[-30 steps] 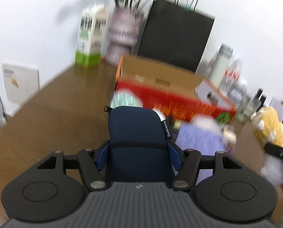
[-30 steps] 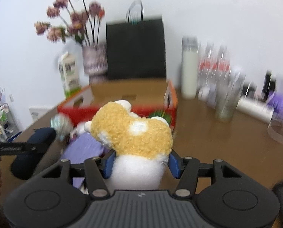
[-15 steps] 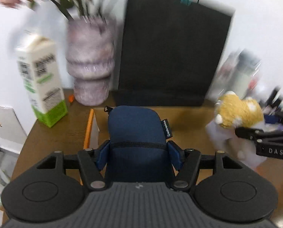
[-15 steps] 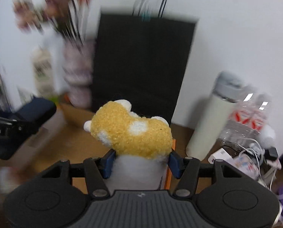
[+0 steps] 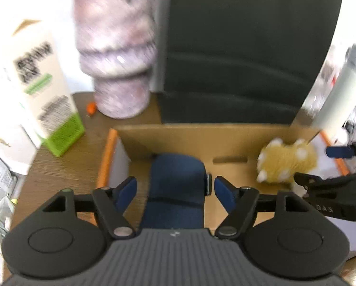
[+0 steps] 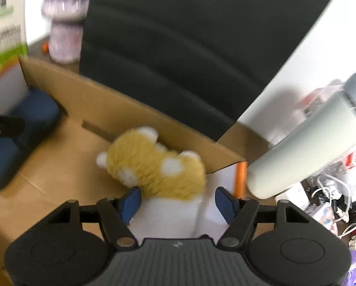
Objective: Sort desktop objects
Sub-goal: 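Grasp the navy pouch with the left tool while the right tool grasps the plush toy, drop both in box, then grasp the lavender drawstring bag with the left tool and lift it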
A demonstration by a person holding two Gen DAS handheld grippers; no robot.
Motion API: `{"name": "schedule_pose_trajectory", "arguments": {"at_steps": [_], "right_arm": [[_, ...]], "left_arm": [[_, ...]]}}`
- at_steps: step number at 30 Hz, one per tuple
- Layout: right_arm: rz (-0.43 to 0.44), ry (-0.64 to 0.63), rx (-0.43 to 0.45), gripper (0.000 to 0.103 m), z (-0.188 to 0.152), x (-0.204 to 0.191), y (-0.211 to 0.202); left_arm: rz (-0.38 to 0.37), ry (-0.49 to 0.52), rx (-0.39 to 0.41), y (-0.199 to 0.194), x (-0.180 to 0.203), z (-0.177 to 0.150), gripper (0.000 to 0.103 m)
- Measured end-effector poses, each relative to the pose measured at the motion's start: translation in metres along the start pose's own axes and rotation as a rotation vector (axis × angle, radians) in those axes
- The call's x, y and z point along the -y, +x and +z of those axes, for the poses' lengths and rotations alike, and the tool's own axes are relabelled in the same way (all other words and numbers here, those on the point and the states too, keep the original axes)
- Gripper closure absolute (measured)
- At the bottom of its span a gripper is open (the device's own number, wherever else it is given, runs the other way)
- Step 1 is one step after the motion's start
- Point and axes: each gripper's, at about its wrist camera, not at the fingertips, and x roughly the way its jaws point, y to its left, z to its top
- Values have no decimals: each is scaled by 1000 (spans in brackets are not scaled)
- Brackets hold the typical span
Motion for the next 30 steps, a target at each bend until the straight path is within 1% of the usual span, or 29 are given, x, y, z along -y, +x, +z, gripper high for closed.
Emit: {"name": "schedule_pose_trajectory", "arguments": {"at_steps": [1,2,3,4,5,7,8,10,11,12,13,15,17,20,23,25,26,27,29,30], "right_arm": [[-1,14,20,30,-1,4,-13],[4,37,42,26,-1,9,-28],[19,71,66,24,-4,15,-45],[42,110,86,20,-7,20,-59],[72,146,101,16,-9,24,-70],[115,185,127,14,-22,28,-89],[117,192,140,14,-33,26,-98],[90,203,172,14,-57,16,-115],[80,207,197,14,-70,9,-123],[80,211,227,14,-84,1,-131],[85,214,258,14,-101,-6,-143],[98,233,319,14,-138,-20,-162],[119,259,348,14,-179,-36,-179],[151,305,355,14,-238,-58,-198],[171,356,370,14,-294,-85,-212],[170,374,383,14,-328,-102,-221],[168,384,389,14,-344,-109,-226],[173,388,387,14,-357,-115,-230],[187,370,379,15,-377,-124,-236],[172,369,378,15,-383,-125,-238]], "left_arm": [[-2,-12,9,-11,-4,3,24],[-3,-26,23,-23,-8,5,18],[-1,-41,39,-33,-12,5,9],[6,-59,53,-46,-16,1,6],[13,-67,56,-53,-18,-1,6],[32,-63,52,-71,-20,-15,6],[52,-59,64,-81,-19,-23,6],[81,-49,130,-108,-17,-45,2],[72,-39,180,-123,-17,-61,0],[48,-18,228,-137,-15,-78,0],[32,3,261,-147,-15,-96,0],[27,17,298,-165,-11,-130,0],[17,-10,334,-182,-9,-172,0],[-35,-27,335,-199,-6,-235,0],[-34,-12,324,-212,6,-294,0],[-32,3,335,-222,11,-327,0],[-37,-6,340,-226,12,-342,0],[-47,-13,324,-228,13,-352,0],[-83,-13,291,-230,18,-364,0],[-90,-8,288,-231,21,-367,0]]}}
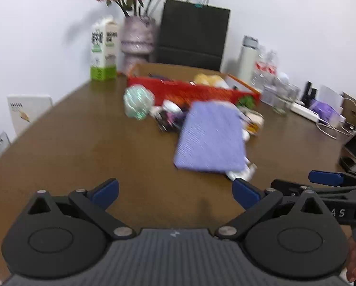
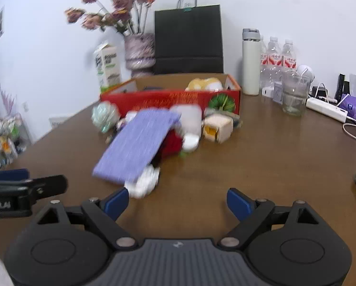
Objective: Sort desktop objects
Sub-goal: 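Grasp the lavender drawstring bag with the left tool and lift it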
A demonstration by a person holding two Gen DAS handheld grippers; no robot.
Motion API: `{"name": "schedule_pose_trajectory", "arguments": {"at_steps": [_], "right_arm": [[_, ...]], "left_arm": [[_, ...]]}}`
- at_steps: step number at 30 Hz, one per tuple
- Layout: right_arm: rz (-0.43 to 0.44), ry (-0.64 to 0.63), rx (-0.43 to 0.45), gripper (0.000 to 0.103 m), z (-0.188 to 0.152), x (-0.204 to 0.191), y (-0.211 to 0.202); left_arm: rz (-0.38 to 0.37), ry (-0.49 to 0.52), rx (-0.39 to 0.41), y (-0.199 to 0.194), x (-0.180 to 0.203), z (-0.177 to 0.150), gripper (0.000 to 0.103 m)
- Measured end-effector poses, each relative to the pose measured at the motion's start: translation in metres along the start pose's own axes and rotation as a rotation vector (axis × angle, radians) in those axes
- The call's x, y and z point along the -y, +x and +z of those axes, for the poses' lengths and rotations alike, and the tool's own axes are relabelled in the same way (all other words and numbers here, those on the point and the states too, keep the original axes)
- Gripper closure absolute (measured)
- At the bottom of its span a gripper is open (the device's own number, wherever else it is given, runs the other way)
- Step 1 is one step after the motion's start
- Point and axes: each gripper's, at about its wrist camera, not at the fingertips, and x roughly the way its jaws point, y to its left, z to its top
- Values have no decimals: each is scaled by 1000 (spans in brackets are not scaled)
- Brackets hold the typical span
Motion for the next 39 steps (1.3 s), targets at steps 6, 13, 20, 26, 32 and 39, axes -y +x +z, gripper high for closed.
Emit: {"name": "schedule_pose_trajectory", "arguments": {"at_steps": [6,13,20,26,32,39], "right_arm": [[-63,18,38,15,0,15,-14],[-64,59,41,16,6,37,-4],[-53,60,14,16,9,40,14],[4,3,25,21,30,25,39],[19,35,40,26,52,17,55],[-27,30,14,26,43,27,50]], "left_arm": [[-37,43,21,23,19,10,0],[-86,46,-7,97,38,53,0],[-151,-9,-93,111,27,48,97],[-137,-58,-7,76,-3,49,101],[-133,-62,-72,122,-3,59,6],[-243,-126,-142,120,-14,58,92]]}}
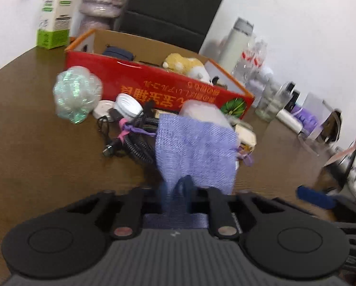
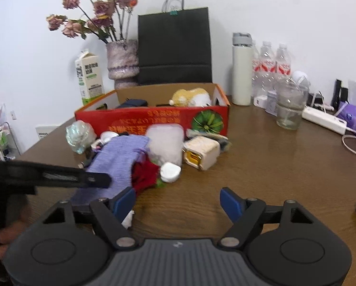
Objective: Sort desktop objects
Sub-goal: 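Grasp the lavender drawstring bag with the left tool and lift it, then carry the lavender bag into the box with the left tool while the right tool carries the braided cable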
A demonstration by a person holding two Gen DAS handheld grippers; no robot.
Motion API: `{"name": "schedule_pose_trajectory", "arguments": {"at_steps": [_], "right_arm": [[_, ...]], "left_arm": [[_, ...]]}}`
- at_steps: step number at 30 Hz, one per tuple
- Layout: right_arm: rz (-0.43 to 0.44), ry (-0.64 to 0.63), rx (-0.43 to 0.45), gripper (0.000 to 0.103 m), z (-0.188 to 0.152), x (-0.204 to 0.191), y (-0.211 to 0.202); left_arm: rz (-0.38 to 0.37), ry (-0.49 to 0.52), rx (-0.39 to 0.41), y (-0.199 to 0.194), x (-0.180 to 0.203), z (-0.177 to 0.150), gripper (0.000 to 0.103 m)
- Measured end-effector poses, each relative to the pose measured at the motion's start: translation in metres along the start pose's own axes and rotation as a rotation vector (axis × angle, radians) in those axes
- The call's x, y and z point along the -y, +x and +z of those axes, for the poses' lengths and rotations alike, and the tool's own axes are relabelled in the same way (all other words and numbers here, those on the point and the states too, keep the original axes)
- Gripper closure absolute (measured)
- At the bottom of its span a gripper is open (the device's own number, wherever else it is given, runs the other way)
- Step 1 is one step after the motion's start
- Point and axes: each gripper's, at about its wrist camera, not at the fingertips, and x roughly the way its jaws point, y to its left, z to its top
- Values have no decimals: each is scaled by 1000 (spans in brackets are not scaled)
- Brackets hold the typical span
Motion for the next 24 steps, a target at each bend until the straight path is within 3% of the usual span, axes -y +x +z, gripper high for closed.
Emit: {"name": "schedule_pose_trajectory", "arguments": {"at_steps": [4,8,10,11,13,15,17,20,24], "right_arm": [[15,-29,5,26,7,-7,6],[115,-102,41,32,28,-39,20],[177,-166,47,34,37,-60,33],[192,-198,33,40,41,-71,42],[206,-245,-17,41,46,-90,64],[222,-288,-57,51,48,-104,85],[211,-321,-136,84,47,-116,108],[189,-330,-135,86,45,-122,112],[253,-300,-72,89,49,-112,77]], "left_arm": [[-9,-7,160,-71,-5,-2,93],[125,-28,231,-112,-25,-1,93],[169,-65,239,-119,-41,-3,93],[185,-90,231,-120,-49,-4,93],[199,-127,215,-121,-60,-8,93],[204,-146,206,-120,-65,-11,93],[204,-154,203,-119,-67,-10,93],[194,-136,224,-124,-65,-5,93],[175,-120,256,-134,-61,0,93]]}}
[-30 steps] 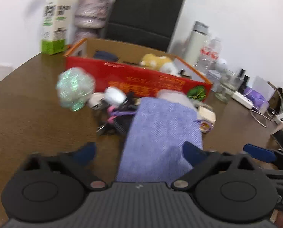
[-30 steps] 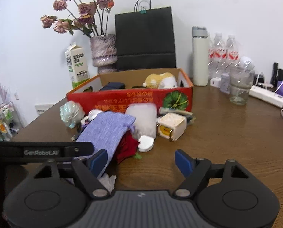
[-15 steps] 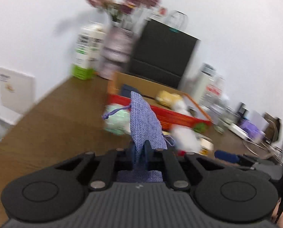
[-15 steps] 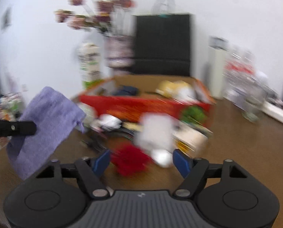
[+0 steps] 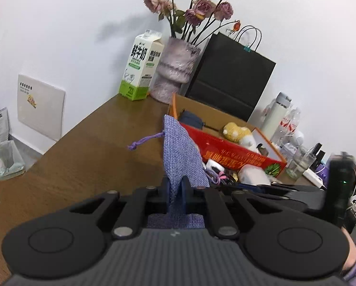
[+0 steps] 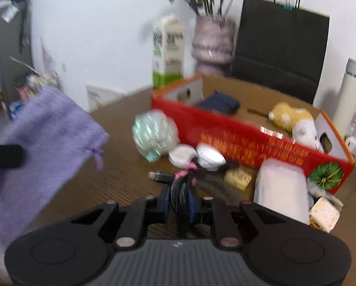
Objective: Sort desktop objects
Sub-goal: 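Carry the lavender bag into the box with the left tool while the right tool carries the braided cable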
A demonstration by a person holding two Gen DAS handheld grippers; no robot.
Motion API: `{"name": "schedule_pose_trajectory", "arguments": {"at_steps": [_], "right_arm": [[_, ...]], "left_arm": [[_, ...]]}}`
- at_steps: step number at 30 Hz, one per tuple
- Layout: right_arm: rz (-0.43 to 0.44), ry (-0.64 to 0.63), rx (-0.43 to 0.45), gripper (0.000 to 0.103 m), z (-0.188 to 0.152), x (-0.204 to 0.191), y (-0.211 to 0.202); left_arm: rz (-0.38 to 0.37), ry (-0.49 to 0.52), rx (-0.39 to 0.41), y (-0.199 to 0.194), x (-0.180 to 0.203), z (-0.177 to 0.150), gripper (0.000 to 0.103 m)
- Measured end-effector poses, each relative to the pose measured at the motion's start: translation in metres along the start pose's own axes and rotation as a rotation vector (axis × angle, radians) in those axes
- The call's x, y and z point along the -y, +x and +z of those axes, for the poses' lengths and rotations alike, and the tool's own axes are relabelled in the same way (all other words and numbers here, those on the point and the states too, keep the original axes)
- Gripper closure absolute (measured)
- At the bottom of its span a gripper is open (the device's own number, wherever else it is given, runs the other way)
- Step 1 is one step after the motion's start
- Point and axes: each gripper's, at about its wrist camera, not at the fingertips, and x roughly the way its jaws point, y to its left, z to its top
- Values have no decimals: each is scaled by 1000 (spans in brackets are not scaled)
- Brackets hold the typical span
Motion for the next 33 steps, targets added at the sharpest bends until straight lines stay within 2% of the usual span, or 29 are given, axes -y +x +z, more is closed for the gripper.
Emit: {"name": "schedule_pose_trajectory", "arguments": {"at_steps": [4,9,11,13,16,19,22,24,26,28,30,33], "right_arm": [[25,15,-9,89,-15,0,-23],[106,94,15,90,-43,0,-42],[126,124,47,91,-46,1,-47],[139,150,36,89,-47,3,-45],[151,188,8,96,-50,5,-33],[139,228,44,98,-48,6,-42],[113,234,136,99,-32,8,-68],[103,231,209,99,-16,14,-89],[80,205,276,99,5,24,-107],[59,172,325,99,30,37,-115],[25,132,341,99,60,53,-109],[3,109,286,99,106,87,-67]], "left_arm": [[-24,13,-1,1,5,-2,93],[-23,9,-61,16,5,-15,93],[-35,5,-73,19,4,-18,93],[-38,13,-72,20,6,-20,93],[-31,18,-76,20,7,-22,93],[-27,13,-70,16,7,-21,93],[-52,14,-35,9,9,-10,93],[-115,8,-23,7,12,5,93],[-214,-9,-36,11,16,24,93],[-261,17,-36,23,26,45,93],[-268,60,-34,45,43,70,93],[-249,90,-84,101,71,111,93]]}}
